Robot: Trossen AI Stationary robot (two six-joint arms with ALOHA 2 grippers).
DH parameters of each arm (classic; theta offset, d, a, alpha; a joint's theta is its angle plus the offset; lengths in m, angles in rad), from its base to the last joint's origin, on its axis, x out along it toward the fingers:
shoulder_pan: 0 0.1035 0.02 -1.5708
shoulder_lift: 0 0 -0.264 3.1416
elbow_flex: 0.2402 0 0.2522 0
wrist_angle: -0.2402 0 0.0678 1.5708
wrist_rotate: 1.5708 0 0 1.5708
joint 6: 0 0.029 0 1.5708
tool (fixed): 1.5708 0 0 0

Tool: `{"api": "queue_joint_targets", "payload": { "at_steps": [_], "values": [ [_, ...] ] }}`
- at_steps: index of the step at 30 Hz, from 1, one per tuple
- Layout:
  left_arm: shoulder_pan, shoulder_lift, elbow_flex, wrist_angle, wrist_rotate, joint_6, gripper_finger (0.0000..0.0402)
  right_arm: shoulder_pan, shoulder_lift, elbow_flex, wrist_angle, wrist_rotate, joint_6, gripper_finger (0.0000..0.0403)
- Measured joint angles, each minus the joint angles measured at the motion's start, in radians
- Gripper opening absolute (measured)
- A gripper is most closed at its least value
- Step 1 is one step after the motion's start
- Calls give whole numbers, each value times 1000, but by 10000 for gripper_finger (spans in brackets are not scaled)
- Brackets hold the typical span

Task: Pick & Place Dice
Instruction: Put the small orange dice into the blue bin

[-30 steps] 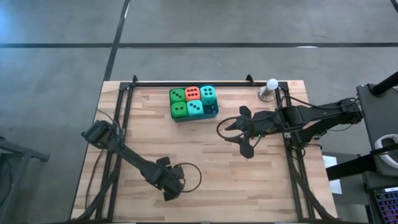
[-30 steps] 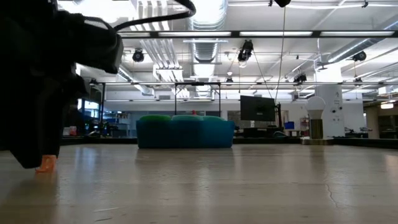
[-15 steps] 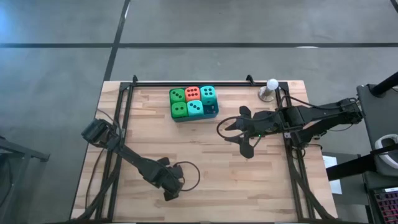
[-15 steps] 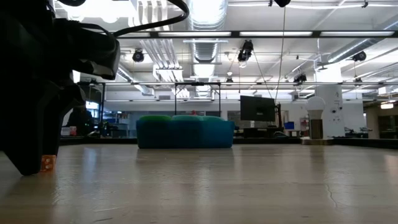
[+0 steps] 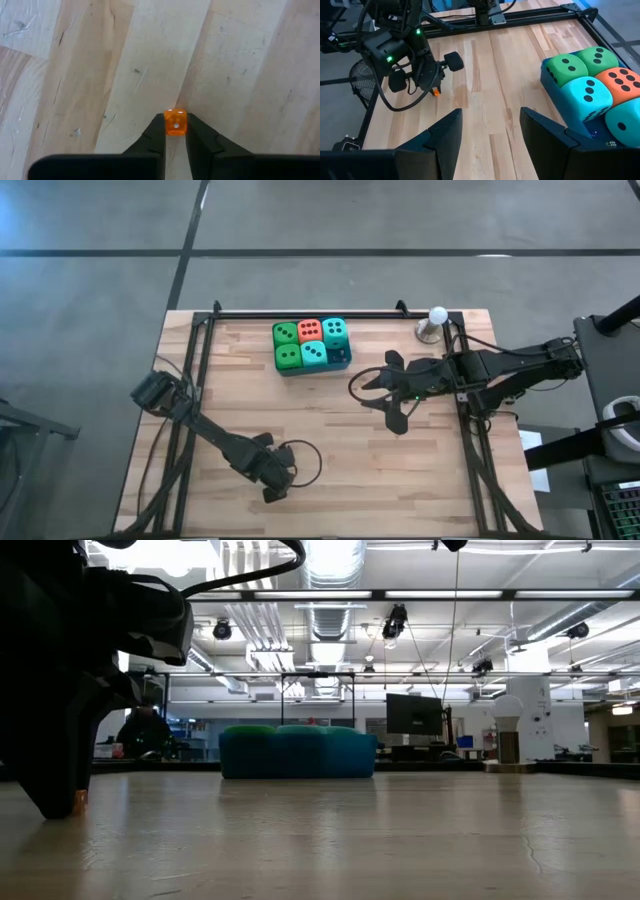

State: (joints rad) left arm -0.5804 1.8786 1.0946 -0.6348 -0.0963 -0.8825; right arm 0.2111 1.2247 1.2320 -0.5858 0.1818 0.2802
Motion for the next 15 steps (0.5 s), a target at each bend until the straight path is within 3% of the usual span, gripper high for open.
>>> {"api": "queue_joint_targets", "payload": {
  "at_steps": [6,10,15],
  "values": [
    [25,-32,-3,-9,41,35,43,0,0,0,0,0,0,194],
    [74,-133,-4,-19,46,65,43,0,0,0,0,0,0,194],
    [165,-284,3,-22,-60,116,47,0,0,0,-1,0,0,194]
  ]
}}
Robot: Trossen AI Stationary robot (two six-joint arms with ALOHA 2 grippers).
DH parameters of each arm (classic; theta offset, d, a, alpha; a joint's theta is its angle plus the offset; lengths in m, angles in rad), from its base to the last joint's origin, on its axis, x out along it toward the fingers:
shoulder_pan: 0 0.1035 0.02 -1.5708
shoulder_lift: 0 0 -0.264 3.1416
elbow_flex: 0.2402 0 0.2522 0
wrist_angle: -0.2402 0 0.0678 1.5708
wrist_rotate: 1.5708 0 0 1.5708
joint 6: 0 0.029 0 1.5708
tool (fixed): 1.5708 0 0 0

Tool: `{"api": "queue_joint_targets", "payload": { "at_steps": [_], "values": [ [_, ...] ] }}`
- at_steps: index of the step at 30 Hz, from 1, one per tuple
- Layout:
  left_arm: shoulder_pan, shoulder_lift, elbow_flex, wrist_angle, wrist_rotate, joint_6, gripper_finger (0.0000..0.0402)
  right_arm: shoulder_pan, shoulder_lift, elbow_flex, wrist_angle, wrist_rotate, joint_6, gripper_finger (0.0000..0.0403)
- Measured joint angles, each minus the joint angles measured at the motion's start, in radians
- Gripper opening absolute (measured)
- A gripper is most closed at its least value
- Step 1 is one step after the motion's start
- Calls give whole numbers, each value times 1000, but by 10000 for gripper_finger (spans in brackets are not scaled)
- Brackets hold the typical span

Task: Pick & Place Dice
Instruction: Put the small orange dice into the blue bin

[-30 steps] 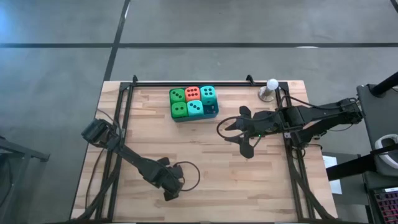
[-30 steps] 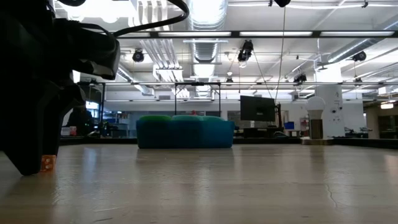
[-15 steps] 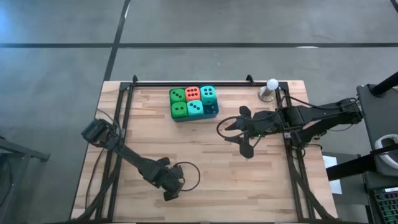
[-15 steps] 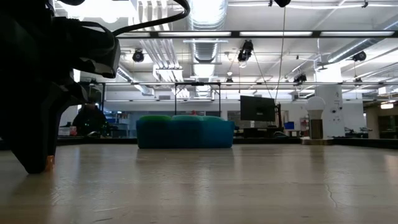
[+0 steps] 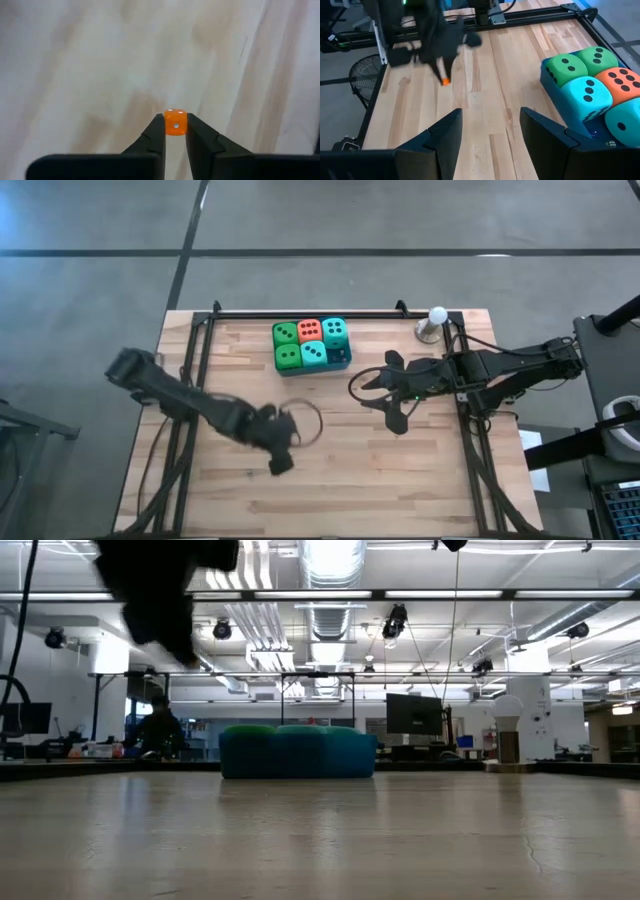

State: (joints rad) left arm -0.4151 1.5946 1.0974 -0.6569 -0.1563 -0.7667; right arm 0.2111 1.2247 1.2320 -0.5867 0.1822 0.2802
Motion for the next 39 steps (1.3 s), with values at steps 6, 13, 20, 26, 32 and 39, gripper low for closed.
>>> {"api": "queue_joint_targets", "payload": {
  "at_steps": [6,13,20,26,32,39],
  "values": [
    [153,-153,3,13,-178,90,50,0,1,-2,0,1,0,194],
    [385,-165,3,152,-205,273,52,0,1,-5,0,2,0,194],
    [566,-82,3,382,-111,440,52,-1,1,-6,1,4,0,194],
    [650,32,15,469,-24,496,53,-3,1,-6,2,5,0,194],
    [702,145,62,470,7,509,53,-3,1,-6,2,27,0,194],
    [742,224,87,480,20,509,53,-3,2,-8,2,59,0,194]
  ]
}}
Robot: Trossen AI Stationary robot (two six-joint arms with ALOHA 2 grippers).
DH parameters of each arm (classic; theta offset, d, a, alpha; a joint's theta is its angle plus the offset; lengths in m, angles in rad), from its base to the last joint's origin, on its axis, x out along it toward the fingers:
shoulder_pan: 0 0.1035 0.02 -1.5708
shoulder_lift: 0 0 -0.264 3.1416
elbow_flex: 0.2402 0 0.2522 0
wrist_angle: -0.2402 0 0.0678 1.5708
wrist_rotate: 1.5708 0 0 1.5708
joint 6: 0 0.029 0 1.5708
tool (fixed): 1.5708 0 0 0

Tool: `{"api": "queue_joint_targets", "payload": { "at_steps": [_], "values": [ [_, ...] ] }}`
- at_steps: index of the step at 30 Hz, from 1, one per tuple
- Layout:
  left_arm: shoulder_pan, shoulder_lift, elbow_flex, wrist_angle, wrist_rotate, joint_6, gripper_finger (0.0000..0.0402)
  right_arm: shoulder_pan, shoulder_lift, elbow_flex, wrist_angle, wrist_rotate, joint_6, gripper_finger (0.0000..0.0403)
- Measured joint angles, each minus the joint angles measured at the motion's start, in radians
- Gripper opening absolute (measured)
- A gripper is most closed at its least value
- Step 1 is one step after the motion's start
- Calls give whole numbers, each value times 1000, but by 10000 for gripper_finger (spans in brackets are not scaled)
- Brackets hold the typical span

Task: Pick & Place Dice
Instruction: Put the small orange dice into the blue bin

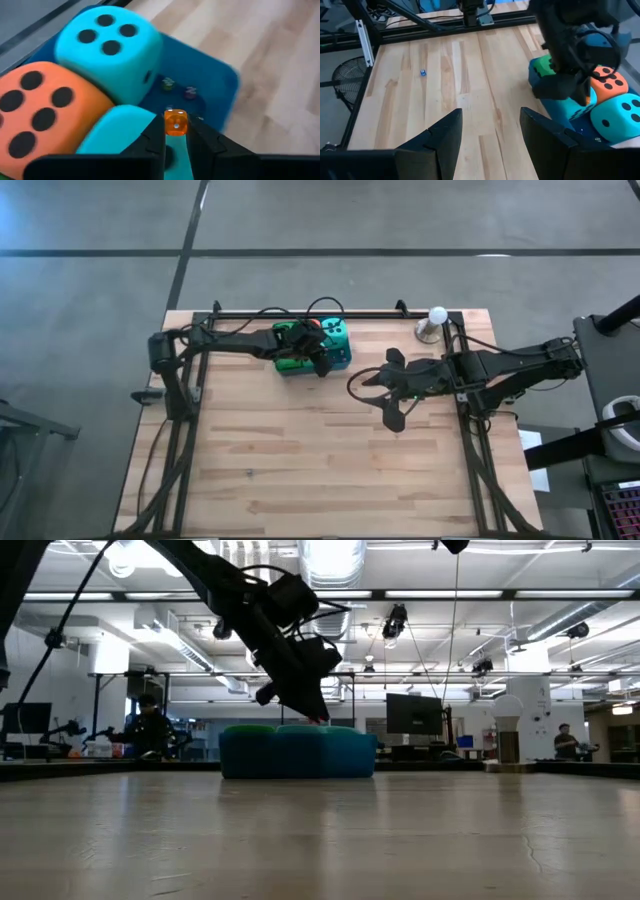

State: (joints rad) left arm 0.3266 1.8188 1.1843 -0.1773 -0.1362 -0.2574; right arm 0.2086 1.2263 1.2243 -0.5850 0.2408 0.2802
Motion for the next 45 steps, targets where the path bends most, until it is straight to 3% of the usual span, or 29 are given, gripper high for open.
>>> {"api": "queue_joint_targets", "payload": {
  "at_steps": [17,45],
  "values": [
    [20,18,2,60,-1,-31,107,1,0,0,-1,-2,0,194],
    [20,18,2,81,-1,-67,109,1,0,0,-1,-3,0,194]
  ]
}}
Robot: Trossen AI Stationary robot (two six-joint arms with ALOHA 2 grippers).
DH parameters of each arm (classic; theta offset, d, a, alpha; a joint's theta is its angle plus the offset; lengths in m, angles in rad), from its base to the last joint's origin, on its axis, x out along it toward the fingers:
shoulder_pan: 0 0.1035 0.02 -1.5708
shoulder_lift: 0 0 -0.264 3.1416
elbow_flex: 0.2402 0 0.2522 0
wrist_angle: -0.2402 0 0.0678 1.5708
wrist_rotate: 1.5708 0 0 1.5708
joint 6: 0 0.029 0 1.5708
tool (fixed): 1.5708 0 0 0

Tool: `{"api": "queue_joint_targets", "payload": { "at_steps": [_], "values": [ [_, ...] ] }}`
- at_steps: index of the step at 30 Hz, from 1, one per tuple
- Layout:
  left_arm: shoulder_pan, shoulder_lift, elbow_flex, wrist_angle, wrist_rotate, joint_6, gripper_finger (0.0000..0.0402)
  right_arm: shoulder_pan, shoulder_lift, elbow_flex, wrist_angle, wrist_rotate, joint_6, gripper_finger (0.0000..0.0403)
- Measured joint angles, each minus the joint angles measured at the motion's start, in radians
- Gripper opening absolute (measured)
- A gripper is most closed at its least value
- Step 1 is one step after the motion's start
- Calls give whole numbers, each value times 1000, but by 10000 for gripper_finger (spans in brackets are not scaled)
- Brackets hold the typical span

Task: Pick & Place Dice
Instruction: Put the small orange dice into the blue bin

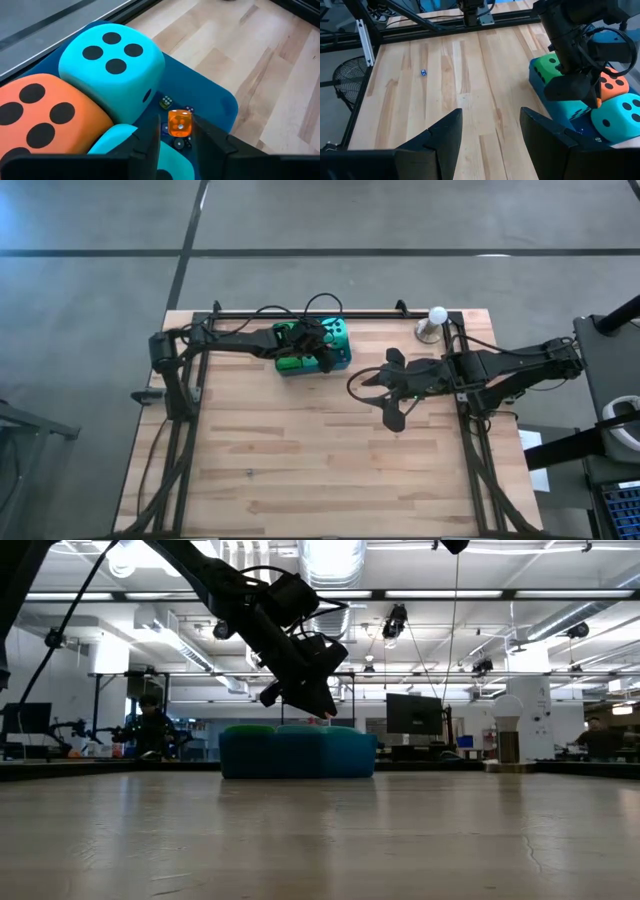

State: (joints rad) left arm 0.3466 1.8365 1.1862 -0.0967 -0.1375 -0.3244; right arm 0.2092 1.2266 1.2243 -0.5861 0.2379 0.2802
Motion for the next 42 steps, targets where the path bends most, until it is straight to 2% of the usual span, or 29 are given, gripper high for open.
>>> {"api": "queue_joint_targets", "payload": {
  "at_steps": [9,12,21,25,30,42],
  "values": [
    [0,0,0,6,0,2,61,0,0,0,0,0,0,194],
    [0,0,0,14,0,-20,58,0,0,0,0,0,0,194],
    [-1,0,14,48,5,-22,139,0,0,0,0,0,0,194],
    [-1,0,32,43,7,30,160,0,0,0,0,0,0,194],
    [-1,0,47,35,7,133,169,0,0,0,0,-1,0,194],
    [-2,-24,47,7,8,207,161,0,0,-1,0,-2,0,194]
  ]
}}
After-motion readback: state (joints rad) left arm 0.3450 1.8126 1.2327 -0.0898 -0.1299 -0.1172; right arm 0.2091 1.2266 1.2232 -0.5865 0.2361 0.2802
